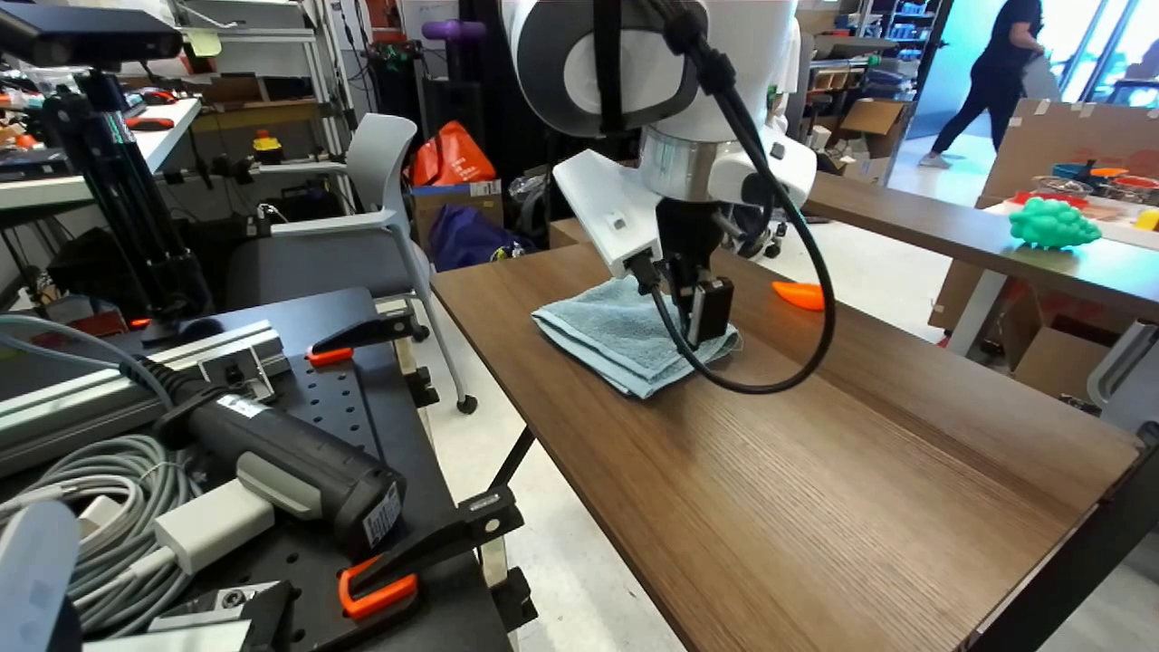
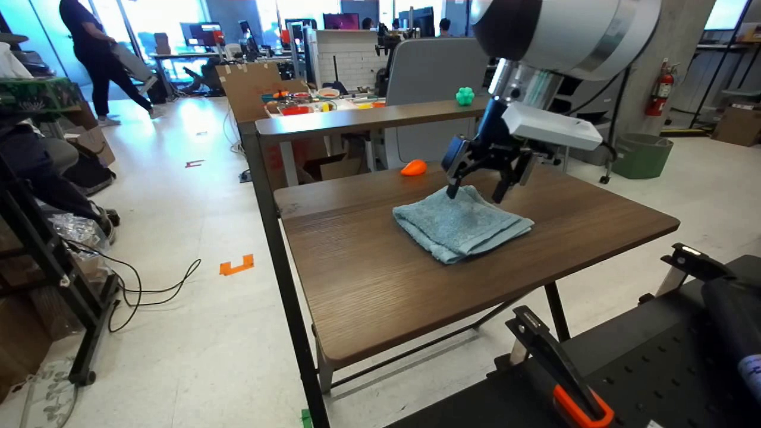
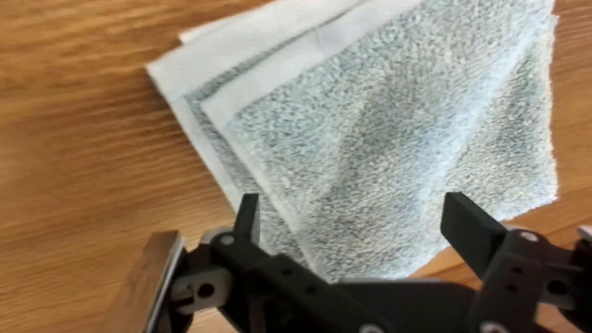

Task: Use the towel to wipe the tabletop

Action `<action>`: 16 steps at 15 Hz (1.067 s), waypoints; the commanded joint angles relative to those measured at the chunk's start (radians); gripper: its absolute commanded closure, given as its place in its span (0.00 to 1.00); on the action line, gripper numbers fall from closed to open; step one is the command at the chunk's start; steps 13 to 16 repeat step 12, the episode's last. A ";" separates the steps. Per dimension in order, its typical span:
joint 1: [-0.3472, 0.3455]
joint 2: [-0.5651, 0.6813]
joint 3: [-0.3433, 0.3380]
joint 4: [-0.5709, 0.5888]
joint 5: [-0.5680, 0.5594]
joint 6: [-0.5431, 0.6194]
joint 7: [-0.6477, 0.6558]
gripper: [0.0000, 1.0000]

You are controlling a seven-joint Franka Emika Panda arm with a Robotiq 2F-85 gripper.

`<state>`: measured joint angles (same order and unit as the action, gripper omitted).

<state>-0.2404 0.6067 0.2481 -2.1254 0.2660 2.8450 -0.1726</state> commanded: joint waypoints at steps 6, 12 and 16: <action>-0.098 -0.063 0.017 -0.001 0.123 -0.066 0.017 0.00; -0.156 -0.110 0.082 -0.002 0.303 -0.072 -0.094 0.00; -0.156 -0.110 0.082 -0.002 0.303 -0.072 -0.094 0.00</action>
